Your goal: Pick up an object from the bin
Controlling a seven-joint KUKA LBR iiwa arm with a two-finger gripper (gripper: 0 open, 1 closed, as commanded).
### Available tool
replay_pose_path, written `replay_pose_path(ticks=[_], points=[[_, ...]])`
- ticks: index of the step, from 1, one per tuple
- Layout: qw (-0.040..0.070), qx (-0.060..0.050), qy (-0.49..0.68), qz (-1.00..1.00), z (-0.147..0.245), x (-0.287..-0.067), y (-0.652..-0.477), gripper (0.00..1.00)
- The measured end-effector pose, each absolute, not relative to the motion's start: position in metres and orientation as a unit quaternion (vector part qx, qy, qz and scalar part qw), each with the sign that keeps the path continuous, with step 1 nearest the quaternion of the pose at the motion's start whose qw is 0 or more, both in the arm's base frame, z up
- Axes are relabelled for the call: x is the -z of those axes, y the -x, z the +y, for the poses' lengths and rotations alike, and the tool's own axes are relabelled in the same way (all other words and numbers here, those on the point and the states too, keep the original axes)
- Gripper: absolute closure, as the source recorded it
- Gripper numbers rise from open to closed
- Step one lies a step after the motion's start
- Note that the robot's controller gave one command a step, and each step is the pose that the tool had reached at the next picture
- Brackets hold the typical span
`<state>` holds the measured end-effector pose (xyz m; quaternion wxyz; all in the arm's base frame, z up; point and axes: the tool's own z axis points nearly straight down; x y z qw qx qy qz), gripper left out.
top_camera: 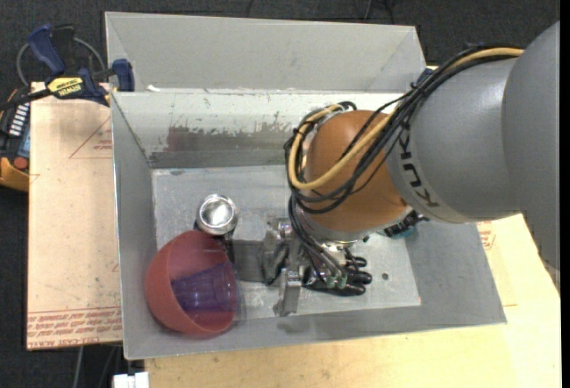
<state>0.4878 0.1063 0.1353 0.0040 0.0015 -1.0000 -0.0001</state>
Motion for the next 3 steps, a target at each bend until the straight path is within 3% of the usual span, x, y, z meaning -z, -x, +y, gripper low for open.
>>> replay_pose_path(ticks=[1,2,3], points=[[0.0,0.0,0.001,-1.0,0.105,-0.14,-0.49,0.0],[0.004,0.001,-0.136,-0.991,0.079,-0.068,-0.526,0.0],[0.0,0.001,-0.12,-0.993,0.076,-0.07,-0.512,0.0]])
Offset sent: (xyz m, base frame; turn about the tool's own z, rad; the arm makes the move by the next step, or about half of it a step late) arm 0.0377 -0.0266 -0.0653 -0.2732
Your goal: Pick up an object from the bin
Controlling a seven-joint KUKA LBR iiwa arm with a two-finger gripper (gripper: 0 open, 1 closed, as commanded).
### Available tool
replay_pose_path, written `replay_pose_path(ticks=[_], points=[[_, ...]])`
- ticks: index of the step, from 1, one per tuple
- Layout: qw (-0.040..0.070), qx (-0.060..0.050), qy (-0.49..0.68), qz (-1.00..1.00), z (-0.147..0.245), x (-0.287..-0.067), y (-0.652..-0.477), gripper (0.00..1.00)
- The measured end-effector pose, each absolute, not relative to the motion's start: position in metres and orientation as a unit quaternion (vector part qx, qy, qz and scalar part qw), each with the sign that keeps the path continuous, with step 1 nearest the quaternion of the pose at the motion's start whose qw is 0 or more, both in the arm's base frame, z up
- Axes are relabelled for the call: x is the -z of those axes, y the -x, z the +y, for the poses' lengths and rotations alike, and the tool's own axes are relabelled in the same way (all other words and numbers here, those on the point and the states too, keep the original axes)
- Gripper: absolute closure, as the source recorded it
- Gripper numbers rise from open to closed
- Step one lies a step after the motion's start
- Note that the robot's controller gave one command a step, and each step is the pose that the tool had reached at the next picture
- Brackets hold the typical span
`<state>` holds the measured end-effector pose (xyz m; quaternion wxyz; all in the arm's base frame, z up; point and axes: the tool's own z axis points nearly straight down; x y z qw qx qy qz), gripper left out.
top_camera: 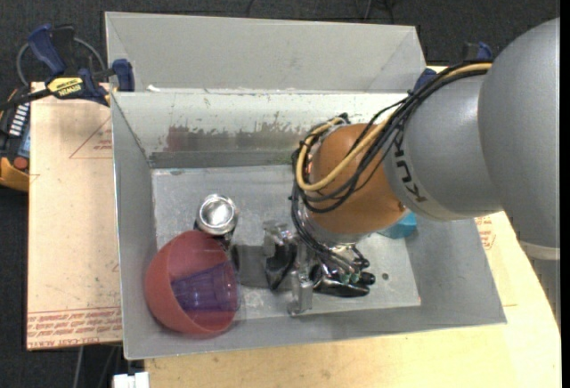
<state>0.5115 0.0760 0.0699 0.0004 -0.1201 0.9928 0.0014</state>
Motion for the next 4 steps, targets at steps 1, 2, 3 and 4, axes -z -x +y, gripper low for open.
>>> replay_pose_path(ticks=[1,2,3,4], points=[[-0.003,-0.001,0.135,0.991,0.08,-0.068,-0.526,0.0],[0.001,-0.002,0.119,0.993,0.077,-0.07,-0.512,0.0],[0.0,-0.002,0.134,0.991,0.081,-0.069,-0.528,1.0],[0.0,-0.002,0.133,0.991,0.081,-0.069,-0.528,1.0]])
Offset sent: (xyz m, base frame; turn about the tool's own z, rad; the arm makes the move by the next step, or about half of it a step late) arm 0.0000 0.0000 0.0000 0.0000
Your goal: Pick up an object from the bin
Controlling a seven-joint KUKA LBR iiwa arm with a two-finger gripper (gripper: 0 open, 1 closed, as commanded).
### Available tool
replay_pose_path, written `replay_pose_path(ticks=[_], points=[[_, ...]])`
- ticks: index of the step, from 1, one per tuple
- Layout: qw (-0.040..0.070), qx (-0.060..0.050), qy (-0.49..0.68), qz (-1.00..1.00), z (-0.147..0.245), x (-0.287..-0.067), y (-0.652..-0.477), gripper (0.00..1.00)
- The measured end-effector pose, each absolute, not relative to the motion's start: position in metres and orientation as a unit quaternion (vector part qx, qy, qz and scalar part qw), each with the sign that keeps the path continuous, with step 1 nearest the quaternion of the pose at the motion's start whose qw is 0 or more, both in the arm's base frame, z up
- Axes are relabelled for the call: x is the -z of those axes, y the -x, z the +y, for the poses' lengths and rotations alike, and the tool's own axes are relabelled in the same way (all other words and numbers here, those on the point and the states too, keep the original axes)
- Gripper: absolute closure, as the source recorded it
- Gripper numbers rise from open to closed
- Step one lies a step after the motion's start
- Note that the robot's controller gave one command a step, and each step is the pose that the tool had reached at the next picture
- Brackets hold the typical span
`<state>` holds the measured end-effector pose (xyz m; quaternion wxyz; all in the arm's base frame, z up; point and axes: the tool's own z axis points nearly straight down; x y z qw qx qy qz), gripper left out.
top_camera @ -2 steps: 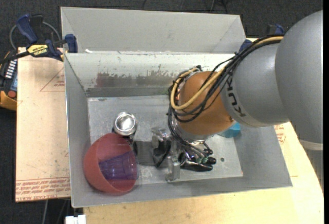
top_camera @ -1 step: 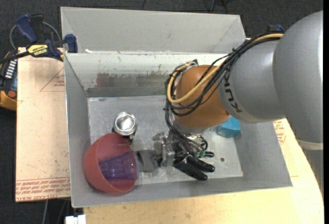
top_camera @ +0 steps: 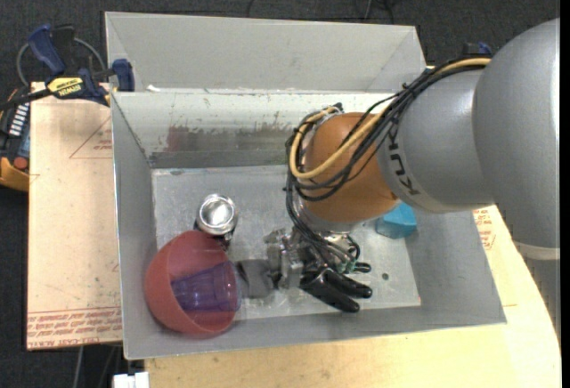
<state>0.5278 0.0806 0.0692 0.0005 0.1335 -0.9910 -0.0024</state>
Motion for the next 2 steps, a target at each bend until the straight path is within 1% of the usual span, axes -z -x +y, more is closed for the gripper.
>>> replay_pose_path(ticks=[1,2], points=[[0.001,0.002,-0.133,-0.991,0.081,-0.072,-0.527,1.0],[0.006,0.002,-0.133,-0.991,0.081,-0.092,-0.525,1.0]])
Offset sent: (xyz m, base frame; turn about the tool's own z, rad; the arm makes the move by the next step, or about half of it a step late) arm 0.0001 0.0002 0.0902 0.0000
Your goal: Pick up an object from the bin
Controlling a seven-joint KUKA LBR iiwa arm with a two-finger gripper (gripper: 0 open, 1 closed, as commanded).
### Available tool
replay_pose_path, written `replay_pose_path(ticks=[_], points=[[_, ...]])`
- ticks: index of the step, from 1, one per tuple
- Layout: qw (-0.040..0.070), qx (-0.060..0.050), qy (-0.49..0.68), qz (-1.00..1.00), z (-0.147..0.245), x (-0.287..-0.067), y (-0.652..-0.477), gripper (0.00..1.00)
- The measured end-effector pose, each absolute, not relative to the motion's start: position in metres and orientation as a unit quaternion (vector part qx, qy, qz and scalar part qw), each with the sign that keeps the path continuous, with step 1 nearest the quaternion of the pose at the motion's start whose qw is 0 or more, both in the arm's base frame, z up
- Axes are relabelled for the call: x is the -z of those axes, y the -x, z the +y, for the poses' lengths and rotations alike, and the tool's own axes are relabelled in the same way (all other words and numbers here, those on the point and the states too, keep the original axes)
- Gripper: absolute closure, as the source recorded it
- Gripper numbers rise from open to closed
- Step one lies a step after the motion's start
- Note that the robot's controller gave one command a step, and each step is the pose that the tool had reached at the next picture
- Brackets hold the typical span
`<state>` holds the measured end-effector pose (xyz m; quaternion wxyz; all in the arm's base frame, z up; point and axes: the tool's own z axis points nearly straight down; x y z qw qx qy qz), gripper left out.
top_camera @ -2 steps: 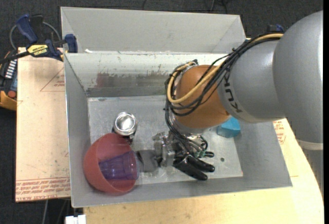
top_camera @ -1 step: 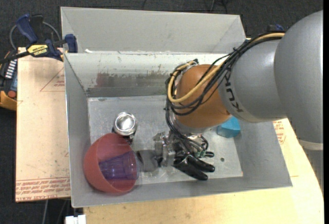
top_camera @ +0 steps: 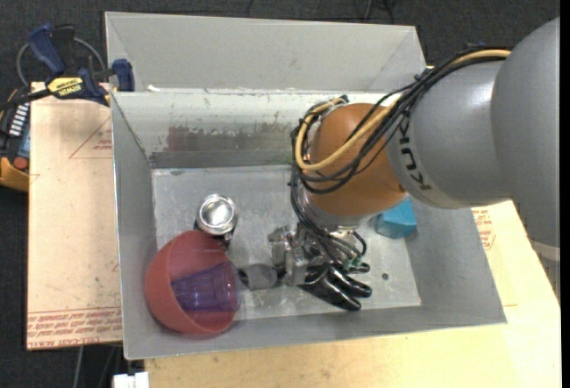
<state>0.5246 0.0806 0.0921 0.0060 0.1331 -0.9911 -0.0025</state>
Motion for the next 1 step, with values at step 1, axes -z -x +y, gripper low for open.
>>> replay_pose_path(ticks=[1], points=[[0.0,0.003,-0.133,-0.991,0.0811,-0.1168,-0.5274,1.0]])
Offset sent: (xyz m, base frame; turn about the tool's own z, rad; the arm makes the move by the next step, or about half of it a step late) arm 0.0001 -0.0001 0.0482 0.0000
